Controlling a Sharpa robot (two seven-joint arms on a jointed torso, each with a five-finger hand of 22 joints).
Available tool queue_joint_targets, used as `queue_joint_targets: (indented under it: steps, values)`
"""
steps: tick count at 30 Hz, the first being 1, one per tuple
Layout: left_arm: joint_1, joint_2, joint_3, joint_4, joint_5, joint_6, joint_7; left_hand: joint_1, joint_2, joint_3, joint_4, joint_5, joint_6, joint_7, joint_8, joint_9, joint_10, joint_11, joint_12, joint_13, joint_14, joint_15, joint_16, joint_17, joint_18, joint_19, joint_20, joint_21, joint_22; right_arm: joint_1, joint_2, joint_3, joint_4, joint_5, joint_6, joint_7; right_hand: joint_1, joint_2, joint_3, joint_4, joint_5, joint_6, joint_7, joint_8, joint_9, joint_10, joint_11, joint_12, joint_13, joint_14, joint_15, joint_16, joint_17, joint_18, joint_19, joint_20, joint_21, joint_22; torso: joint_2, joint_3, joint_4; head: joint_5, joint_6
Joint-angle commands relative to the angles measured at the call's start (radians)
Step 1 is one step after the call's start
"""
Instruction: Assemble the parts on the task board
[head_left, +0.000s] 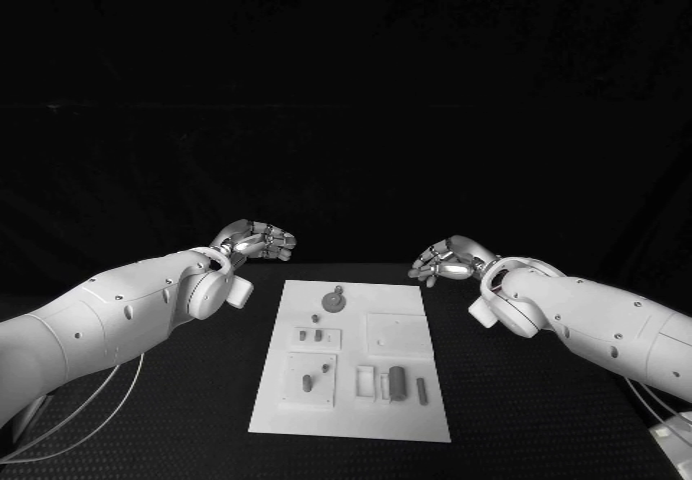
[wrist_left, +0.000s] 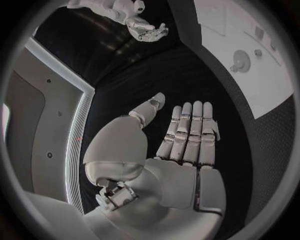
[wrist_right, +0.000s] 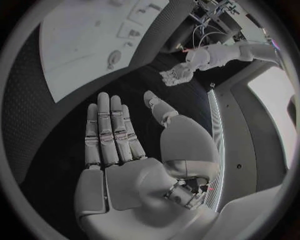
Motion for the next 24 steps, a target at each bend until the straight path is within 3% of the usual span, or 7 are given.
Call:
queue_joint_targets:
  steps: [1,4,5,6,9,18,24]
  values:
    - [0.000,0.000,0.000,0.011,0.008,0.010,0.005,-0.010,0.001,0.002,0.002,-0.006,-0.006,0.002,0.001,-0.001,-0.005,0.002,-0.003,-0.001,0.002,0.007,-0.004,0.001,0.001,-0.002,0.005,0.000,-0.001,-0.004,-0.030,0.000,0.071,-0.195,0.056,-0.218,-0.038,-0.023,-0.006,0.027,-0.001,0.015,-0.008,0.012,0.016,0.041,-0.025,0.039,0.045,0.051,-0.028,0.035,0.048,0.021,0.054,-0.005,0.019,0.009,0.000,-0.0002,-0.0059,-0.001,-0.008]
    - [0.000,-0.003,0.000,0.023,0.008,0.010,0.003,-0.010,0.000,0.002,0.002,-0.006,-0.006,0.002,0.002,-0.001,-0.004,0.002,-0.002,-0.003,0.000,0.008,-0.007,0.001,0.003,-0.002,0.005,0.001,-0.003,-0.013,-0.063,-0.012,0.151,-0.192,0.116,-0.311,-0.060,-0.049,-0.015,0.061,-0.003,0.033,-0.035,0.024,0.041,0.128,-0.081,0.237,0.250,0.159,-0.109,0.221,0.248,0.027,0.211,-0.056,0.104,0.048,0.002,-0.0007,-0.0055,-0.001,-0.012]
    - [0.000,-0.004,0.000,0.026,0.008,0.010,0.002,-0.010,0.000,0.002,0.002,-0.006,-0.006,0.003,0.002,-0.002,-0.004,0.002,-0.002,-0.003,0.000,0.008,-0.008,0.001,0.003,-0.002,0.006,0.001,-0.003,-0.014,-0.068,-0.021,0.167,-0.189,0.124,-0.327,-0.067,-0.055,-0.025,0.069,-0.001,0.037,-0.059,0.024,0.047,0.122,-0.073,0.335,0.348,0.167,-0.127,0.322,0.333,0.027,0.238,-0.071,0.130,0.069,0.002,-0.0010,-0.0054,-0.002,-0.011]
    - [0.000,-0.007,0.000,0.031,0.008,0.010,0.001,-0.010,0.000,0.002,0.002,-0.006,-0.006,0.003,0.002,-0.002,-0.004,0.002,-0.002,-0.003,-0.001,0.008,-0.009,0.001,0.003,-0.002,0.006,0.001,-0.003,-0.016,-0.078,-0.036,0.194,-0.189,0.138,-0.347,-0.078,-0.052,-0.029,0.082,-0.001,0.039,-0.043,0.023,0.051,0.090,-0.095,0.408,0.424,0.148,-0.137,0.387,0.388,0.027,0.254,-0.080,0.151,0.087,0.003,-0.0024,-0.0052,-0.003,-0.011]
    - [-0.001,-0.010,-0.001,0.040,0.008,0.010,0.000,-0.011,0.000,0.001,0.002,-0.006,-0.005,0.003,0.003,-0.002,-0.004,0.003,-0.002,-0.005,-0.003,0.009,-0.012,0.001,0.005,-0.001,0.007,0.001,-0.005,-0.022,-0.093,-0.059,0.259,-0.191,0.173,-0.426,-0.105,-0.060,-0.007,0.139,-0.002,0.066,-0.060,0.029,0.086,-0.079,-0.101,0.782,0.790,0.085,-0.169,0.680,0.582,0.027,0.298,-0.126,0.275,0.150,0.006,-0.0028,-0.0056,-0.003,-0.013]
    - [-0.002,-0.010,-0.003,0.053,0.008,0.012,-0.001,-0.012,-0.001,0.001,0.002,-0.006,-0.005,0.005,0.003,-0.002,-0.004,0.006,-0.001,-0.007,-0.003,0.012,-0.014,0.001,0.007,-0.001,0.009,0.001,-0.006,-0.023,-0.081,-0.122,0.321,-0.191,0.200,-0.522,-0.121,-0.058,-0.003,0.162,-0.002,0.079,-0.069,0.034,0.102,-0.082,-0.110,0.863,0.851,0.101,-0.179,0.762,0.608,0.027,0.324,-0.148,0.340,0.150,0.009,-0.0055,-0.0027,-0.008,-0.011]
    - [-0.002,-0.010,-0.003,0.056,0.008,0.011,-0.001,-0.012,-0.001,0.001,0.002,-0.006,-0.005,0.005,0.003,-0.002,-0.004,0.006,-0.001,-0.007,-0.003,0.012,-0.014,0.001,0.007,-0.001,0.009,0.001,-0.006,-0.023,-0.048,-0.141,0.302,-0.175,0.198,-0.547,-0.121,-0.058,-0.003,0.162,-0.002,0.079,-0.069,0.034,0.102,-0.082,-0.110,0.863,0.851,0.101,-0.179,0.762,0.608,0.027,0.324,-0.148,0.340,0.150,0.014,-0.0061,-0.0017,-0.010,-0.004]
